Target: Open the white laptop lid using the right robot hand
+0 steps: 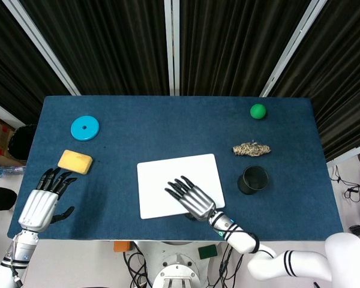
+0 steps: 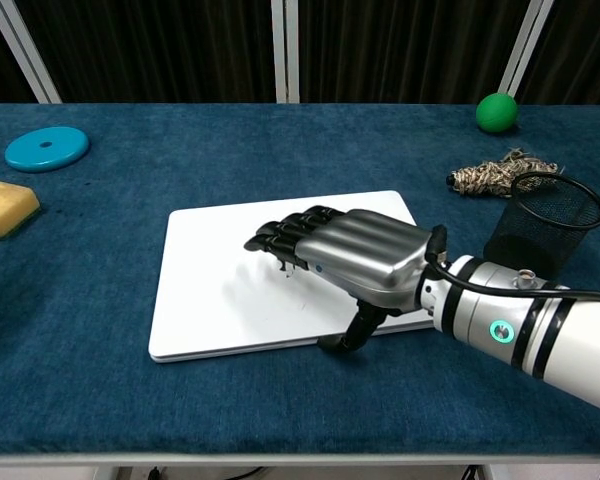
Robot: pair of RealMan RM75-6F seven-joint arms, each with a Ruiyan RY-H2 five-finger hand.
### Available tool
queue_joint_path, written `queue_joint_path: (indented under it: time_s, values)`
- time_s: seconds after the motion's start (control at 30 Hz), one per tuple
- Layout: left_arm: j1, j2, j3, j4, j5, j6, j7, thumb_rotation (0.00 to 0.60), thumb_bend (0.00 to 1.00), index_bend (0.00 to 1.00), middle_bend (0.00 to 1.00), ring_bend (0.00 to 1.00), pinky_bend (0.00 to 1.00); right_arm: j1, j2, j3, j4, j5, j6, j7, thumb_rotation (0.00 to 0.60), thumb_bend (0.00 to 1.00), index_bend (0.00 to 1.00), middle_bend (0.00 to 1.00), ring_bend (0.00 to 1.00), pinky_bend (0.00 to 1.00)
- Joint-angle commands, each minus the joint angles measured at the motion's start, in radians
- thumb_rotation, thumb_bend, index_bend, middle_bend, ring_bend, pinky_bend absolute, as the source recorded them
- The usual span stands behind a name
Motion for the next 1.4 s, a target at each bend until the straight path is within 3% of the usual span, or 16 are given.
queue_joint_path:
  time_s: [0.03,0.17,0.33,0.57,0.9,1.4]
  values:
    - [0.000,0.000,0.000,0.001,-0.001,-0.001,-0.001,0.600,0.17,0.22,0.14,0.00,0.02,0.012,-0.003,0.011,0.003,0.019,-0.010,-0.015,0.600,0.24,0.00,0.00,0.00,0.00]
    - [0.000,-0.004,-0.001,0.009,-0.005,-0.003,-0.010,0.600,0.17,0.22,0.14,0.00,0.02,0.024,-0.010,0.023,0.013,0.037,-0.009,-0.033,0.600,0.27,0.00,0.00,0.00,0.00]
    - [-0.007,-0.028,-0.002,0.052,-0.034,-0.036,-0.084,0.600,0.17,0.22,0.14,0.00,0.02,0.035,-0.031,0.028,0.053,0.017,0.028,-0.065,0.600,0.39,0.00,0.00,0.00,0.00]
    - [-0.022,-0.083,0.021,0.139,-0.073,-0.126,-0.190,0.600,0.17,0.21,0.12,0.00,0.02,0.061,-0.057,0.077,0.070,0.006,0.091,-0.155,0.600,0.39,0.00,0.00,0.00,0.00]
    - [-0.055,-0.177,0.077,0.222,0.013,-0.173,-0.263,0.600,0.17,0.21,0.12,0.00,0.02,0.111,-0.091,0.144,0.075,0.031,0.128,-0.263,0.600,0.39,0.00,0.00,0.00,0.00]
    - [-0.134,-0.291,0.058,0.284,0.083,-0.184,-0.244,0.600,0.17,0.20,0.10,0.00,0.02,0.148,-0.132,0.158,0.120,0.072,0.150,-0.324,0.600,0.39,0.00,0.00,0.00,0.00]
